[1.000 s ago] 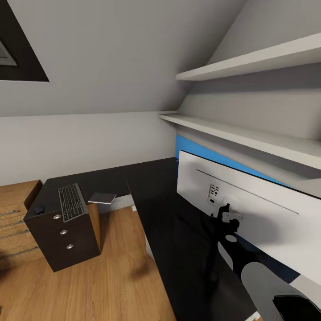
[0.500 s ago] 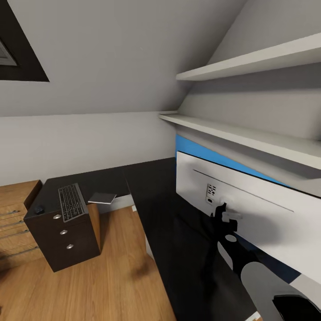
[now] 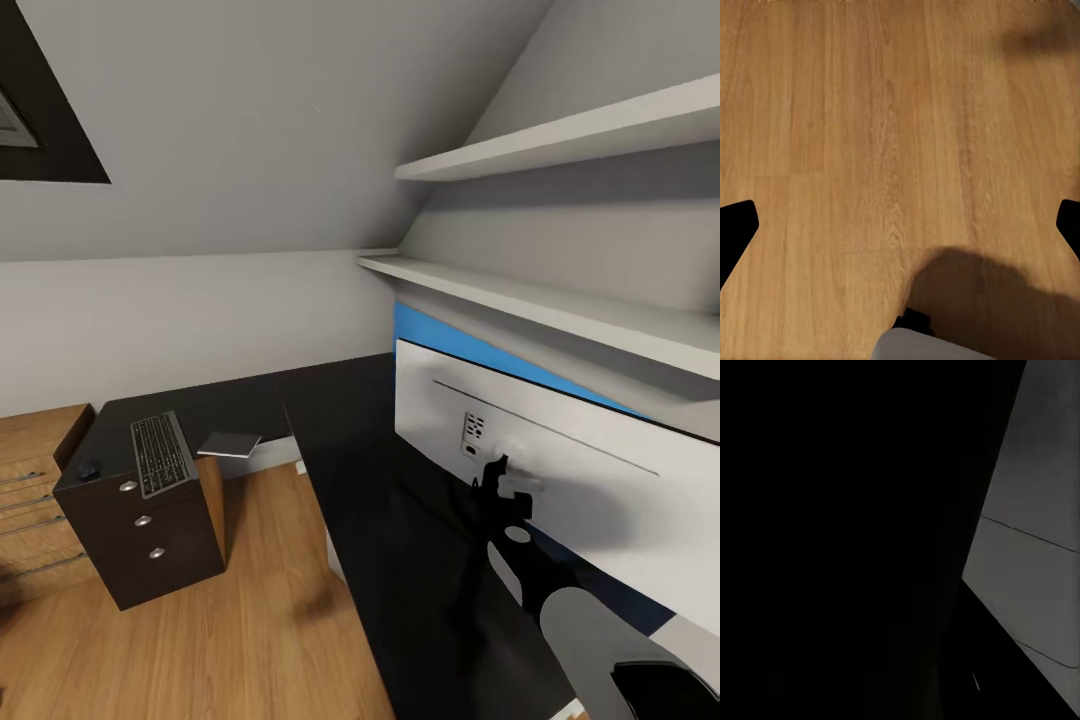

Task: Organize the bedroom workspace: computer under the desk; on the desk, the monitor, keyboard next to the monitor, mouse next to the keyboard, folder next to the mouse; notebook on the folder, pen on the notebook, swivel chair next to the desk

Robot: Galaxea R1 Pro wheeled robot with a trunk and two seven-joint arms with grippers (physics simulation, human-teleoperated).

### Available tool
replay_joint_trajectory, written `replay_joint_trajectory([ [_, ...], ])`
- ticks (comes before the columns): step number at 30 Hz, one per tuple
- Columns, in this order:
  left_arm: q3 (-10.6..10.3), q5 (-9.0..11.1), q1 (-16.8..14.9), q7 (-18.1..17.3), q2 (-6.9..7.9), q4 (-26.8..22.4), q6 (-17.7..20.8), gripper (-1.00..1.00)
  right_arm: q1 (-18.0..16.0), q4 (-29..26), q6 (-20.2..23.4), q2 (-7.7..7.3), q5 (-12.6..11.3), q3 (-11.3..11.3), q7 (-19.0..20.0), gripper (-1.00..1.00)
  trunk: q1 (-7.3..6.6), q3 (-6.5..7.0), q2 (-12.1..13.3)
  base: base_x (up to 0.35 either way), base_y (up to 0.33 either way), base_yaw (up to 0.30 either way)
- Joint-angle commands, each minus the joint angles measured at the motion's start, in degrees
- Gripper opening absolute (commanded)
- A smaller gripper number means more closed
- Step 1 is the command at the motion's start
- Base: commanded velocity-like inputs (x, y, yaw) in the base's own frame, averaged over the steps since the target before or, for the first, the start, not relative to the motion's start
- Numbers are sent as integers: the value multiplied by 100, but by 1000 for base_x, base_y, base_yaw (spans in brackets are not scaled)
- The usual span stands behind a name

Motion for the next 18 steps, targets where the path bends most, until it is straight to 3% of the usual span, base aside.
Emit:
replay_joint_trajectory([
  [1, 12, 46, -4, -11, -2, 2, -28, 100, -3, 6, -15, 0, -32, 20, -11, -100, 2, -10, -6, 0, 0, 0],
  [10, 17, 43, -4, -13, 5, 2, -19, 100, -3, 6, -15, -2, -32, 20, -11, -100, 2, -10, -6, -20, 18, 0],
  [18, 17, 46, -4, -16, 5, 2, -19, 100, -3, 6, -15, 0, -32, 20, -11, -100, 2, -10, -6, -219, 196, 0],
])
